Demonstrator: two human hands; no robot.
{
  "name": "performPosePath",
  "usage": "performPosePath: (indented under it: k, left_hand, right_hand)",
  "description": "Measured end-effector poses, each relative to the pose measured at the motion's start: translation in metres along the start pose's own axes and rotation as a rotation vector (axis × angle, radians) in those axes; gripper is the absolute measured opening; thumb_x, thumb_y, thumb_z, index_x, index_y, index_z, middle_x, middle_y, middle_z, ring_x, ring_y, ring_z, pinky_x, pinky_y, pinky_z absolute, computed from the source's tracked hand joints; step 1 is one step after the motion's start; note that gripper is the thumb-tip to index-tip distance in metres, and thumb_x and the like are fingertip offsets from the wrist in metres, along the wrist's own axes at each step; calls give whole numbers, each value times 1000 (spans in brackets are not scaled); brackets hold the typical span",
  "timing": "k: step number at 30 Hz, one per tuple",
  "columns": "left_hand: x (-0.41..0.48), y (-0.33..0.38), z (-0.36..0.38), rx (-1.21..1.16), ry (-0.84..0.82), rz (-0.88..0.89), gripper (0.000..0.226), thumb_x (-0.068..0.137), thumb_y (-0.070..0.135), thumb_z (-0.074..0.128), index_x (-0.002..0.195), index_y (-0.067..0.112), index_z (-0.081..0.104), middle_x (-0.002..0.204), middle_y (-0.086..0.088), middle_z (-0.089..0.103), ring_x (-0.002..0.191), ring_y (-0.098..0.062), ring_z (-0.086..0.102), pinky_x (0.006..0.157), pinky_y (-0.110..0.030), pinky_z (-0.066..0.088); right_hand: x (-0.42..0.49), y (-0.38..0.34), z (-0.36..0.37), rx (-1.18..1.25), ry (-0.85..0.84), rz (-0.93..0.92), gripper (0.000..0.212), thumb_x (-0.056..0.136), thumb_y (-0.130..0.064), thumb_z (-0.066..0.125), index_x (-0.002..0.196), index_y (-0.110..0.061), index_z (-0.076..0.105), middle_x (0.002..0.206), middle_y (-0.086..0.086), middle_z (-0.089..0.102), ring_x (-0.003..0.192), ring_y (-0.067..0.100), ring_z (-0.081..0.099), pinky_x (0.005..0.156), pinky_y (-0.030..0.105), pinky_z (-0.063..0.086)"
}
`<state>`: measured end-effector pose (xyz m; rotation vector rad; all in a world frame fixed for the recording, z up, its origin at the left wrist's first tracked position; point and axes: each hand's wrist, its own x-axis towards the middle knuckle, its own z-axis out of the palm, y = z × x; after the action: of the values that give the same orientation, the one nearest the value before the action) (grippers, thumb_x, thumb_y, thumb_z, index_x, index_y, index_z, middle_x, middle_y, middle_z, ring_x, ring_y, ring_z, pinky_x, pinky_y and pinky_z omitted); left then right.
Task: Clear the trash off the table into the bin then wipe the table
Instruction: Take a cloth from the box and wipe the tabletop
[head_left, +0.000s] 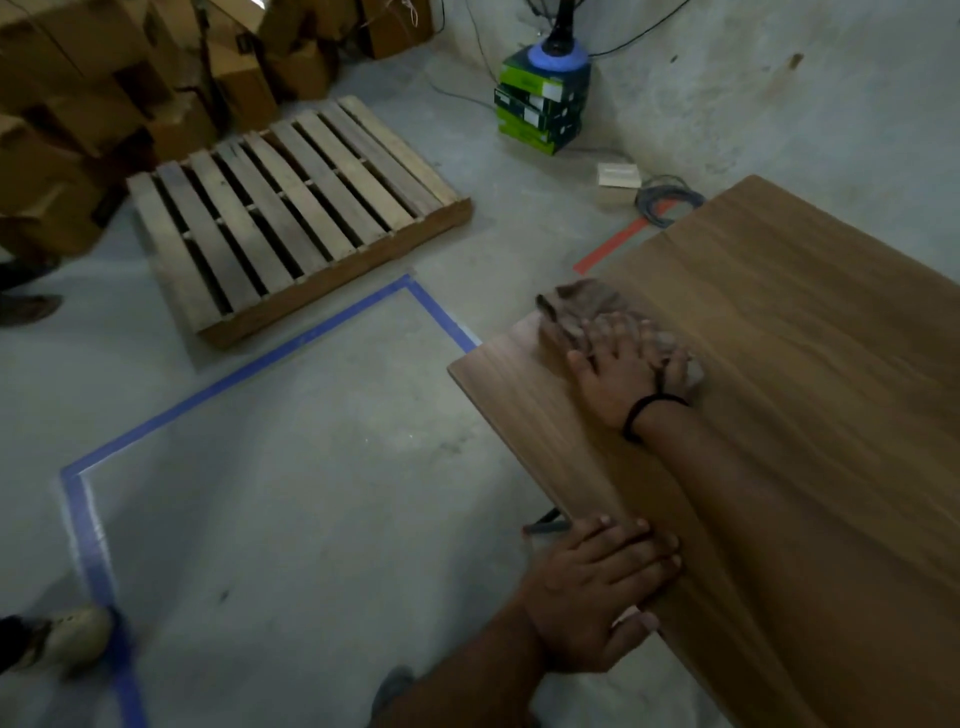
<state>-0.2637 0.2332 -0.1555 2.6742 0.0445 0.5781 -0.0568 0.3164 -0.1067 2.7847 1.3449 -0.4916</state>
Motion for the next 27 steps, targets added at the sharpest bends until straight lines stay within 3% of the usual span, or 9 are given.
performPosePath:
  k: [3,6,9,13,17,20,22,25,27]
  left_hand:
    - [0,-1,-3,-43,16,17,33,95,37,54,121,19,62,124,-2,64,124,-23,51,112,-37,31]
    - [3,2,-8,-128,31,-13,23,96,32,55,98,13,67,100,-7,67,98,-28,57,94,-40,43]
    - [2,1,-5,-57,-16,1,34,96,36,52,121,16,63,122,-6,65,119,-26,52,108,-36,35]
    - [0,-2,-4,17,-111,1,52,100,42,41,147,19,40,153,2,39,146,-17,26,119,-37,17]
    - [-1,-3,-2,-9,-83,19,49,99,40,45,143,18,45,149,-1,46,143,-20,32,118,-38,21]
    - [-1,0,-2,-59,9,26,29,94,32,56,115,14,64,113,-8,67,110,-29,56,101,-38,40]
    - [-2,2,-3,-107,19,5,21,94,29,57,103,12,66,98,-9,68,93,-30,59,86,-36,47]
    - [-2,3,-2,-73,-20,-7,32,97,33,49,119,15,64,116,-7,67,109,-27,56,96,-37,42]
    - [0,1,-1,-15,-34,7,44,99,38,44,136,17,54,137,-4,57,130,-24,46,111,-38,31]
  right_hand:
    - [-38,-46,13,-34,-8,-206,64,93,-64,12,151,-40,1,163,-6,-8,149,27,-11,113,65,-6]
    - [-82,-63,18,-101,-4,-444,68,86,-69,4,150,-45,5,163,-8,-6,150,23,-7,114,62,-7]
    - [-77,-38,17,-106,16,-472,72,81,-71,3,149,-47,7,163,-12,-2,150,20,-5,115,59,-5]
    - [-15,16,11,1,38,-156,85,75,-79,-4,151,-42,7,163,-9,0,150,24,-4,117,59,-1]
    - [-22,-3,14,-9,37,-56,73,85,-71,7,151,-41,5,163,-6,-3,149,28,-8,115,64,-3]
    - [-73,-37,23,-67,37,-241,68,89,-67,10,151,-41,2,163,-7,-6,149,26,-9,114,63,-5]
    - [-102,-43,27,-111,7,-385,68,86,-72,4,149,-47,1,163,-10,-8,150,23,-10,115,61,-6]
    - [-108,-23,28,-140,-14,-440,76,75,-74,-4,148,-51,2,162,-13,-7,150,20,-9,116,58,-7]
    - [-87,2,24,-89,19,-286,76,78,-73,2,149,-47,5,163,-11,-4,150,24,-6,117,58,-5]
